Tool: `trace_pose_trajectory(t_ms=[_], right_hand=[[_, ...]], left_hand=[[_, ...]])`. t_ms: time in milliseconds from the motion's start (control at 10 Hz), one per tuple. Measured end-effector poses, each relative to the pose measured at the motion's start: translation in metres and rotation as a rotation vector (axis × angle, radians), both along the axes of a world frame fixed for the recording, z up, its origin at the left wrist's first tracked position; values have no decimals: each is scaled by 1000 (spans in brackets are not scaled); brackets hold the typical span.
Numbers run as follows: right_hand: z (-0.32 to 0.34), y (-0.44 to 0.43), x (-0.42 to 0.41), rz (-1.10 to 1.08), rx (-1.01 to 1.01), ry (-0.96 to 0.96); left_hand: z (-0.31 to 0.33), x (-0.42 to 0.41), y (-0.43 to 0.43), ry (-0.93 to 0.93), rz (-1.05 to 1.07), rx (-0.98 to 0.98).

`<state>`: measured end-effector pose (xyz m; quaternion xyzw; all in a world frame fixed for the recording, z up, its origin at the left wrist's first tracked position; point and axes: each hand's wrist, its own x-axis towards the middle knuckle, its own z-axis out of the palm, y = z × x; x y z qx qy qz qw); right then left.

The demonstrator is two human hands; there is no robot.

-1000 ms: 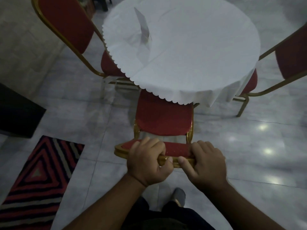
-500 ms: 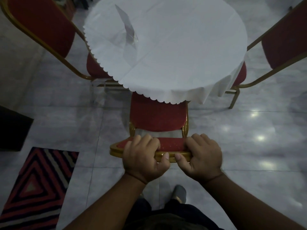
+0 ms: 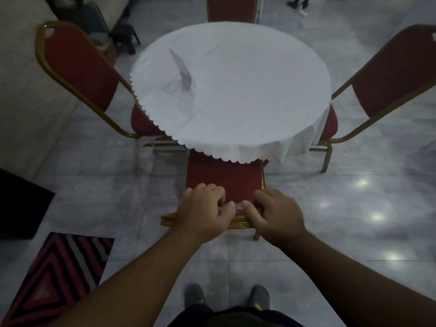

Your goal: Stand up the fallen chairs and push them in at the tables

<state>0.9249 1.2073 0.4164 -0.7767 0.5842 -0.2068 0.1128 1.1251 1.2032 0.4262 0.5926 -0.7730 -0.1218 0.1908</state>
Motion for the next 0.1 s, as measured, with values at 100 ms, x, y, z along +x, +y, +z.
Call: trace_pose_trajectory(t_ms=[100], right_hand=[[29, -30, 2, -16, -7, 102]], left_hand=[[29, 1, -33, -50, 27, -20]])
